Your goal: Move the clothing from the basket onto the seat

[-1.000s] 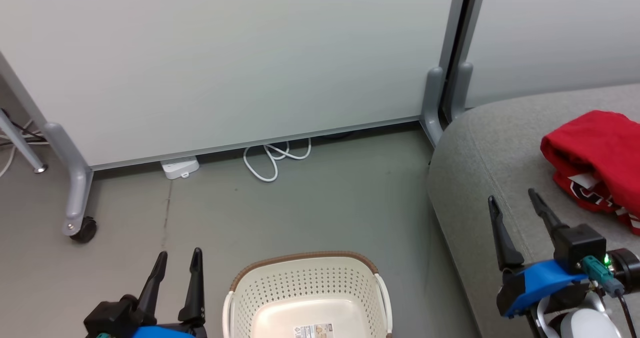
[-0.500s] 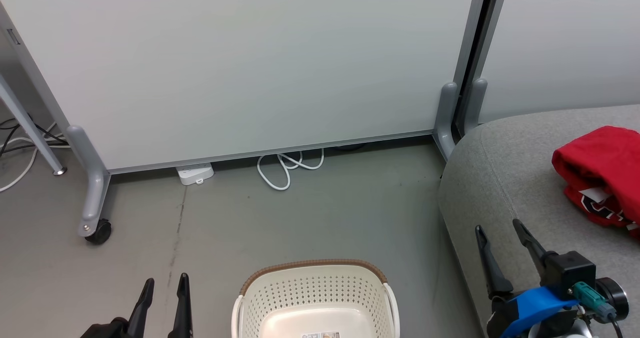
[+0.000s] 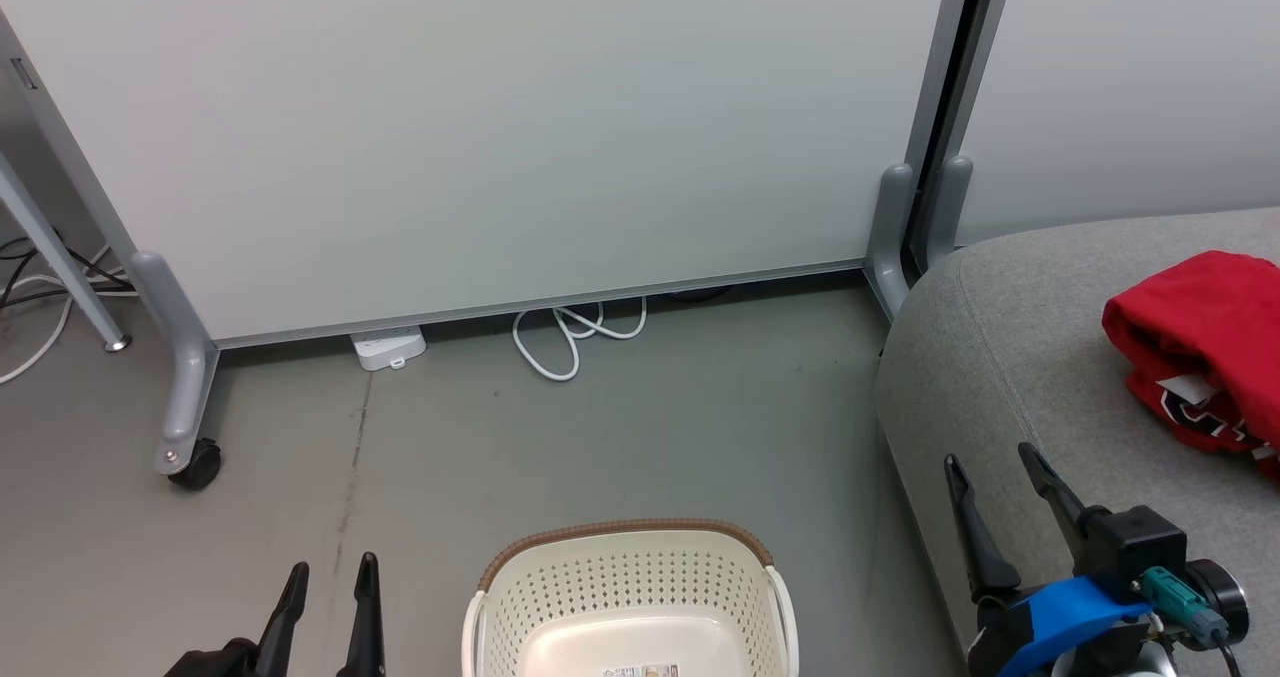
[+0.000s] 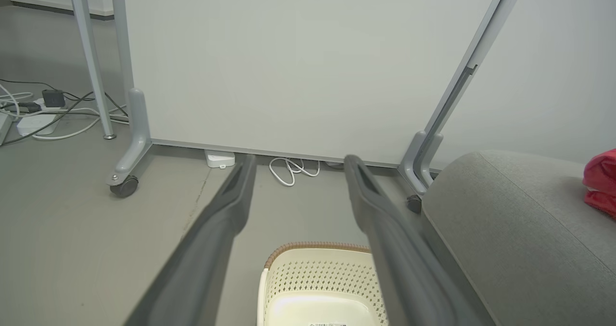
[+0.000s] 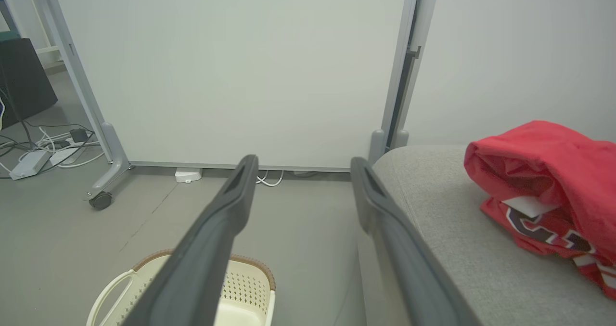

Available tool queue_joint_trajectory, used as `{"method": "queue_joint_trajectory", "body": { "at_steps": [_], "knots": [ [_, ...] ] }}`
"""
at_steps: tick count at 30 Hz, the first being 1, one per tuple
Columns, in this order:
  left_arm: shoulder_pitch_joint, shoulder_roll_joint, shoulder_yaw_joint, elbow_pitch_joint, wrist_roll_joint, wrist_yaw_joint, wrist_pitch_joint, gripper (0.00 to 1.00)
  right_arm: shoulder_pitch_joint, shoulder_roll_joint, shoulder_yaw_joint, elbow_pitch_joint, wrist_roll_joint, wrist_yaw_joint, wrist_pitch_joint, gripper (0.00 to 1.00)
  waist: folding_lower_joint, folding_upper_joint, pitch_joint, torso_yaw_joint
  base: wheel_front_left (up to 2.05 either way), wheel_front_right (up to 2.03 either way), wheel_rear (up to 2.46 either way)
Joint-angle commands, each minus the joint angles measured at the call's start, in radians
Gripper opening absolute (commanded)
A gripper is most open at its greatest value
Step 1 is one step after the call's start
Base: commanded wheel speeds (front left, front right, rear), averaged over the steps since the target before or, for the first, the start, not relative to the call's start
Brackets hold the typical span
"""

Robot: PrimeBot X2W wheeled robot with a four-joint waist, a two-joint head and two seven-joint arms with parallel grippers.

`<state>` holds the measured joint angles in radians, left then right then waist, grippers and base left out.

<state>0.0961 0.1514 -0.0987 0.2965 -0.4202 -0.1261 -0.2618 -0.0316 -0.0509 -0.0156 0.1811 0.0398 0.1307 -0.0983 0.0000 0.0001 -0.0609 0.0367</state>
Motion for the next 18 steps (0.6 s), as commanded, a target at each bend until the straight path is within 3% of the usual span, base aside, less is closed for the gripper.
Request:
{"method": "queue_joint_trajectory", "body": {
  "at_steps": [1,7,8,12,18],
  "knots": [
    [-0.012,0.005,0.0,0.004,0.005,-0.007,-0.005,1.0,0.009,0.001,0.002,0.005,0.006,0.0,-0.004,1.0,0.0,-0.0001,0.0,0.0,0.0,0.0,0.0],
    [-0.018,0.007,-0.005,0.008,0.0,-0.007,-0.005,1.0,0.008,0.001,0.008,0.013,0.011,0.0,-0.007,1.0,0.0,-0.0001,-0.001,0.001,0.0,0.0,0.0],
    [-0.002,0.001,-0.006,0.007,-0.002,0.0,0.001,0.0,-0.001,0.0,0.007,0.012,0.008,0.0,-0.002,0.0,0.0,-0.0001,-0.001,0.001,0.0,0.0,0.0],
    [0.021,-0.01,-0.011,0.041,-0.003,0.001,0.006,0.0,0.016,0.002,0.006,0.053,0.008,0.0,0.002,0.0,0.0,-0.0001,-0.001,0.001,0.0,0.0,0.0],
    [0.001,-0.017,0.008,0.033,-0.103,0.0,0.036,0.0,0.0,0.002,-0.011,0.062,0.137,0.0,0.027,0.0,0.0,-0.0001,0.002,-0.001,0.0,0.0,0.0]
  ]
}}
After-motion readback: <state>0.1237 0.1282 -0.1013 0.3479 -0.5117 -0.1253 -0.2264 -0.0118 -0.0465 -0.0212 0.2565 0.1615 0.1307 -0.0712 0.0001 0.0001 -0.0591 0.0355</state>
